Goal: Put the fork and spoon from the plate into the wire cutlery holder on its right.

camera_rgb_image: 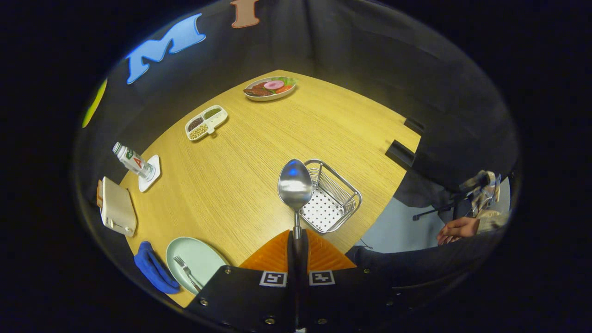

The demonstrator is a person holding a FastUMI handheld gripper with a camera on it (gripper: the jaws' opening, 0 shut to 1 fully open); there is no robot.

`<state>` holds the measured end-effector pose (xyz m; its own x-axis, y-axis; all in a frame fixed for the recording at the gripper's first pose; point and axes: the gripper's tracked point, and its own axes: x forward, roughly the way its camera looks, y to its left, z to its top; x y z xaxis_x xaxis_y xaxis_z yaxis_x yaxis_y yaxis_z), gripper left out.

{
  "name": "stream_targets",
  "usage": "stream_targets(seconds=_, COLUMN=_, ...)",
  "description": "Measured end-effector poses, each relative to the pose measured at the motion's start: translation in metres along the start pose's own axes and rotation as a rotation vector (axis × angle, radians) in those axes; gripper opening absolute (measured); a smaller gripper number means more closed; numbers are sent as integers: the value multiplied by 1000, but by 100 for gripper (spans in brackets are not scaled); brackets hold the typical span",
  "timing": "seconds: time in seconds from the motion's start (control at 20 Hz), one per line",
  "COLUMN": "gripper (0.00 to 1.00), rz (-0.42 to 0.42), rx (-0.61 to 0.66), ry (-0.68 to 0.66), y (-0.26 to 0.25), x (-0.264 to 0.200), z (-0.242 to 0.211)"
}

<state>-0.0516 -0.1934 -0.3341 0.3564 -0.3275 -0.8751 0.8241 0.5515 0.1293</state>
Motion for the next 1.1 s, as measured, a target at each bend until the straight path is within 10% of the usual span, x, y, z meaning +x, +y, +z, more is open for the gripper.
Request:
stream_targets(seconds=0.8, gripper=14, rz=-35, rx=-33, ry=76, y=-23, x=3, z=28)
stream_targets(seconds=0.9, gripper=37, rz=-22, rx=-38, ry=48, y=-21, x=1, z=37)
stream_targets(seconds=1.05, gripper=100, rz=-29, rx=-68, ry=22, y=-20, x=-2, z=43)
stream_targets(seconds=1.1, gripper=100, rz=-30, rx=-76, ry=18, y=-19, x=-3, z=44)
